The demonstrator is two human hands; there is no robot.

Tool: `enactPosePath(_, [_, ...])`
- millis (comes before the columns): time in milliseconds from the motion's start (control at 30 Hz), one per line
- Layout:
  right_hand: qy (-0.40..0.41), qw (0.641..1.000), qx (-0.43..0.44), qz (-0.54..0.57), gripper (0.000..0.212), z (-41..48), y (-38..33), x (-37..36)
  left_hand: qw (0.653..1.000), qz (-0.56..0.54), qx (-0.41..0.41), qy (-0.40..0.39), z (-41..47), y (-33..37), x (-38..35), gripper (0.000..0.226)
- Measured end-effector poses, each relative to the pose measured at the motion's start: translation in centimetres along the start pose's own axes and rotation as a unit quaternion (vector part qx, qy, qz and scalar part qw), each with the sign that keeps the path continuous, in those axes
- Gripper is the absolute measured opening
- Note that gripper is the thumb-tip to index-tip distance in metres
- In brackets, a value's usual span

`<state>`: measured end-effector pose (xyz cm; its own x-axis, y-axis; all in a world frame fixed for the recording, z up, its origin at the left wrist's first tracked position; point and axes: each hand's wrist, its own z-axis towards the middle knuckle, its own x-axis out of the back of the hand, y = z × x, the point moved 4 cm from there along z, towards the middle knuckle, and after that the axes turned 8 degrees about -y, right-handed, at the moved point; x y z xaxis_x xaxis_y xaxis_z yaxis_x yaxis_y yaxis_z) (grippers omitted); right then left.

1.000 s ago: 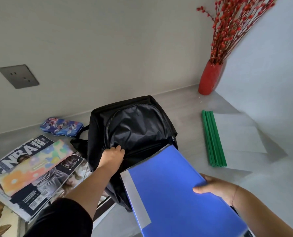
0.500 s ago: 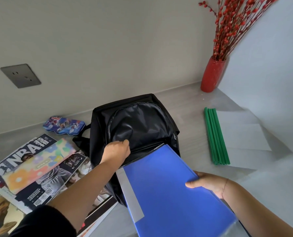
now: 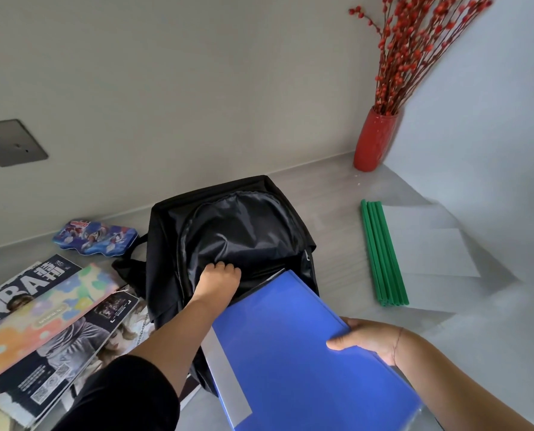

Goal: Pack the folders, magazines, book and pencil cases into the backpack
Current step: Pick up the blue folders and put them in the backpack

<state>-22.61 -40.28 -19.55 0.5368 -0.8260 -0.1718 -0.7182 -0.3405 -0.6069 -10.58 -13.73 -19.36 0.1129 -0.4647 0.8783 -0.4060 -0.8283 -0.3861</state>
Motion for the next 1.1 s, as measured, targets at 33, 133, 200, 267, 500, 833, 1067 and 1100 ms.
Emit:
enactPosePath(33, [0.000, 1.000, -0.001, 0.001, 0.041, 0.1, 0.0, 0.1, 1.000, -0.010, 0.004, 0.010, 0.0, 0.0, 0.4, 0.035])
enactPosePath(133, [0.000, 1.000, -0.002, -0.004, 0.041, 0.4, 0.0, 0.3, 0.995, -0.047, 0.017, 0.091, -0.2, -0.4, 1.4, 0.038])
enactPosePath(200, [-0.001, 1.000, -0.002, -0.012, 0.040, 0.6, -0.3, 0.4, 0.986, -0.068, 0.013, 0.151, -0.1, -1.0, 2.5, 0.038])
enactPosePath(267, [-0.007, 1.000, -0.005, -0.010, 0.035, 0.8, -0.6, 0.5, 0.983, -0.070, 0.020, 0.169, -0.1, -1.4, 3.5, 0.034])
enactPosePath(500, [0.022, 1.000, 0.006, 0.013, 0.036, 2.6, -2.5, 0.6, 0.988, -0.131, 0.019, 0.085, 0.3, -1.2, 1.8, 0.021])
enactPosePath(833, [0.087, 0.995, -0.049, -0.027, 0.061, 2.6, -1.6, 0.0, 0.988, -0.142, 0.030, 0.045, 0.4, -1.2, 1.2, 0.017])
enactPosePath(1067, [0.129, 0.991, -0.005, 0.028, 0.049, 3.4, -1.9, -0.4, 0.987, -0.153, 0.026, 0.042, 0.1, -0.8, 1.3, 0.019])
enactPosePath(1100, [0.138, 0.990, -0.001, 0.029, 0.052, 3.9, -3.0, -0.5, 0.987, -0.153, 0.025, 0.044, 0.1, -0.8, 1.5, 0.019])
